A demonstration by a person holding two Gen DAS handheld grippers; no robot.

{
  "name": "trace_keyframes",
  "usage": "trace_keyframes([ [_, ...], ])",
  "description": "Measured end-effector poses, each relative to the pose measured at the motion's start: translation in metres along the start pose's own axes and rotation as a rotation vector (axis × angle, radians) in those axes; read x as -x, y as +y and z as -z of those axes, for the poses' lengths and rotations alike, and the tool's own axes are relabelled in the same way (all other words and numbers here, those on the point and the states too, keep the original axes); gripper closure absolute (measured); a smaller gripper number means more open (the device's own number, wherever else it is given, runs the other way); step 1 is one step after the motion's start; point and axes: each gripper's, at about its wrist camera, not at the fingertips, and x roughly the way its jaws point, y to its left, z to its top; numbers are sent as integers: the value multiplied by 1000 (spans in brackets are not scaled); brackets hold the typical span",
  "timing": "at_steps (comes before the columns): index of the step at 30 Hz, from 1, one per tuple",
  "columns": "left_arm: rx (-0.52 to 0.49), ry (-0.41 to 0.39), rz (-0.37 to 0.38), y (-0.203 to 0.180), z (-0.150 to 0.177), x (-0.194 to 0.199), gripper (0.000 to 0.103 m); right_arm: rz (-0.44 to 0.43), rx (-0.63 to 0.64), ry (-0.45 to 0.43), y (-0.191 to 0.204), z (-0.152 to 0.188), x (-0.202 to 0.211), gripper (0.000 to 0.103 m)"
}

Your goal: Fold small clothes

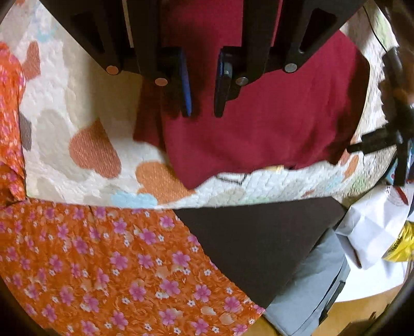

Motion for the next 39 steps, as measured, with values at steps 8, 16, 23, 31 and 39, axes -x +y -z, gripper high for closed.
trace_keyframes([
  [8,-58,-38,35,-8,23,48,25,-20,19,62,12,3,6,82],
  [16,-89,41,146,-8,67,74,25,-44,43,38,30,16,40,79],
  [23,-92,88,225,-2,90,64,25,-40,8,60,27,33,37,75],
  [31,-10,102,211,22,79,54,25,-2,10,125,31,46,18,72],
  [39,0,97,190,35,76,55,25,-46,49,88,54,31,36,71],
])
